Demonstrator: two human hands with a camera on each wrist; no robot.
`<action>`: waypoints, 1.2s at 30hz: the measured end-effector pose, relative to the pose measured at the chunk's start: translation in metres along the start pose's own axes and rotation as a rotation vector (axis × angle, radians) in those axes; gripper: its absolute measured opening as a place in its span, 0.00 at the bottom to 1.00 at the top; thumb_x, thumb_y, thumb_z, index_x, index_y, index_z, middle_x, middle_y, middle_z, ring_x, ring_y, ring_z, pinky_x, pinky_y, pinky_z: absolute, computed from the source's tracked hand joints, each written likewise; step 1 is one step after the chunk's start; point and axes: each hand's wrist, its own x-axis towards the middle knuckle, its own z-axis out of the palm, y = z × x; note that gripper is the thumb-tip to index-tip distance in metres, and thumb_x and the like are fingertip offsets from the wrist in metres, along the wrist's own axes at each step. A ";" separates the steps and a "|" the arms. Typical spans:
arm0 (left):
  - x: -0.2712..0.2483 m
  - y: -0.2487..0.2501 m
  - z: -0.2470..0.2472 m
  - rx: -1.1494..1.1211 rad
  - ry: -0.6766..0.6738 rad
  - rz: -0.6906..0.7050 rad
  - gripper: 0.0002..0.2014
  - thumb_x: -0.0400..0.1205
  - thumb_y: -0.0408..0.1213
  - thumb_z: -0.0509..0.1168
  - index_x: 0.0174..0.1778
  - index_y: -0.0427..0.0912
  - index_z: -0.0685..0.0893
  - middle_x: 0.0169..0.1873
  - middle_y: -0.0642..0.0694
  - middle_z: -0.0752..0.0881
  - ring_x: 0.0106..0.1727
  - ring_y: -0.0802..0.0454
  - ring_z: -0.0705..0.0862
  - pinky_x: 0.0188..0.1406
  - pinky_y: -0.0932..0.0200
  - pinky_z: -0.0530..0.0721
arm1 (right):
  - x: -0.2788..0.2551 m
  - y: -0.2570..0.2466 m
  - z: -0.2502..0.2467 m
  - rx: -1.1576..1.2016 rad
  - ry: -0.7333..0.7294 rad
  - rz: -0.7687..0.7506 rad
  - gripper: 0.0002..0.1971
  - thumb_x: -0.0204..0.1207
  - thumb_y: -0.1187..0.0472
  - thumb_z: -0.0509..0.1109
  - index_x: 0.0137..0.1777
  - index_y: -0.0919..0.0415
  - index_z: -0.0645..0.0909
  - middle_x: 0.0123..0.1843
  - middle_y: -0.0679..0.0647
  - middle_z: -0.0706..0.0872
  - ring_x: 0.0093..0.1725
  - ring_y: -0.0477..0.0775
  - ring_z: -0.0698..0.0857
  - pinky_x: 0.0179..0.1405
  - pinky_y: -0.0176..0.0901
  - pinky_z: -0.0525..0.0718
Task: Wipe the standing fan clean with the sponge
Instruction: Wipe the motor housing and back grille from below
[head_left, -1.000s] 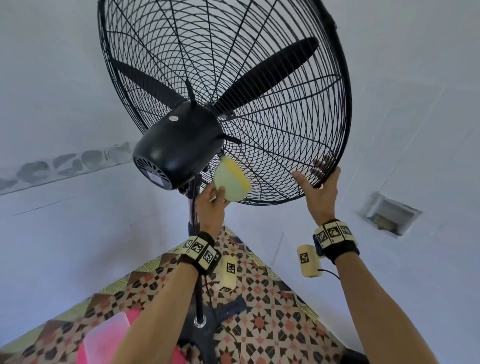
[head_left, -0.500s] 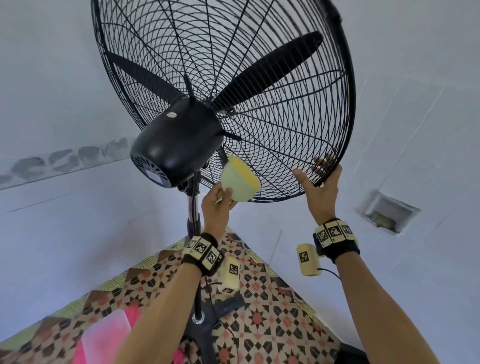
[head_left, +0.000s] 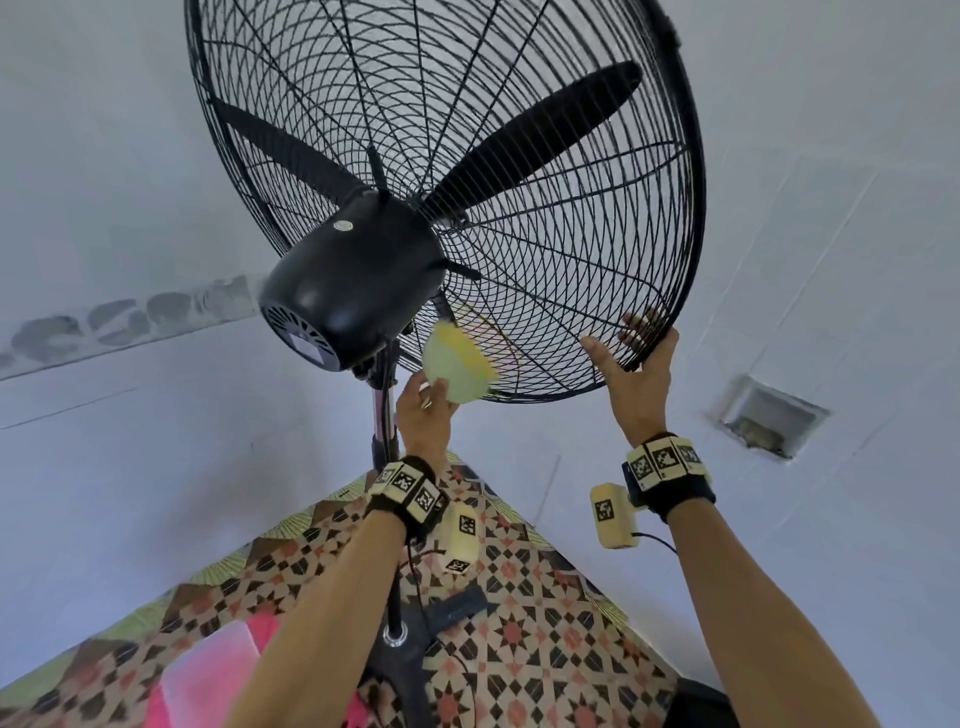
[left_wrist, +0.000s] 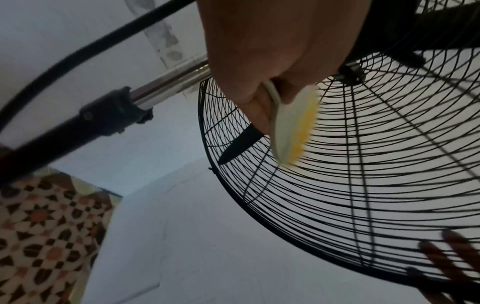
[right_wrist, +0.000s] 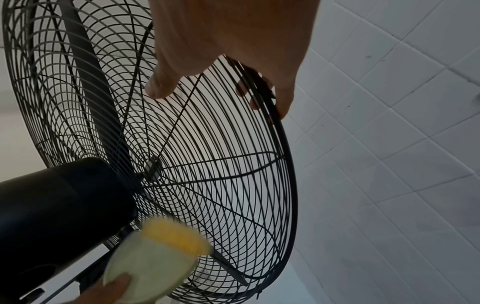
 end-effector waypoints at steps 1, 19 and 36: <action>0.002 0.001 -0.002 0.006 0.028 -0.022 0.15 0.89 0.30 0.66 0.72 0.32 0.81 0.66 0.33 0.86 0.69 0.34 0.86 0.51 0.56 0.93 | -0.001 0.000 0.000 0.002 0.005 -0.003 0.40 0.68 0.38 0.83 0.73 0.45 0.64 0.69 0.41 0.80 0.70 0.44 0.78 0.61 0.23 0.70; -0.021 0.003 0.003 -0.003 -0.228 0.020 0.13 0.90 0.32 0.66 0.67 0.26 0.81 0.63 0.36 0.87 0.64 0.46 0.89 0.59 0.51 0.92 | -0.003 -0.006 -0.002 0.018 -0.016 0.015 0.50 0.75 0.48 0.82 0.87 0.62 0.55 0.61 0.22 0.65 0.67 0.33 0.67 0.53 0.07 0.63; 0.006 -0.020 -0.009 0.144 -0.032 -0.054 0.14 0.89 0.33 0.68 0.67 0.29 0.82 0.63 0.31 0.88 0.66 0.34 0.88 0.50 0.56 0.93 | 0.004 0.003 -0.001 -0.009 -0.019 0.048 0.48 0.73 0.45 0.83 0.86 0.57 0.57 0.66 0.31 0.71 0.69 0.39 0.72 0.66 0.27 0.68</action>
